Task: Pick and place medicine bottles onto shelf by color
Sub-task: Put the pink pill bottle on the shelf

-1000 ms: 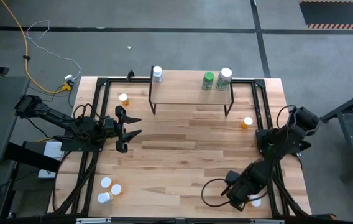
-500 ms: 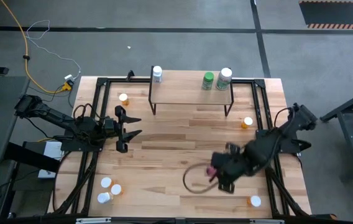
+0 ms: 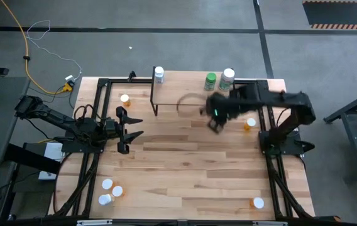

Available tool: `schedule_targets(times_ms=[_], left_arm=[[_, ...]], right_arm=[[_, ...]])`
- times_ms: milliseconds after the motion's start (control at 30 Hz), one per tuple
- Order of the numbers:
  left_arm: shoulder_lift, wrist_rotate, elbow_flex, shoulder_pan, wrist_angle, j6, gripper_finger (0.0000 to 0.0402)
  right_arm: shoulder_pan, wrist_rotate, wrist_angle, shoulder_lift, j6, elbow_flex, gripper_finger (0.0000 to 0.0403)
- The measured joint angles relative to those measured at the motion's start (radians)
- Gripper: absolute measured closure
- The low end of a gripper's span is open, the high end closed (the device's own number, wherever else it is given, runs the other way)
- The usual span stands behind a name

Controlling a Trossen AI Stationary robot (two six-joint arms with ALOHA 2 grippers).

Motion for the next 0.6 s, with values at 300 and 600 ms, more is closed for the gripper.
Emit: schedule_targets(times_ms=[300,600], left_arm=[[0.000,-0.003,0.000,0.000,0.000,0.009,0.0190],[0.000,-0.003,0.000,0.000,0.000,0.007,0.0190]], right_arm=[[-0.366,-0.157,0.000,-0.002,0.002,0.000,0.0250],[-0.536,-0.239,0.001,0.032,0.047,-0.026,0.0246]])
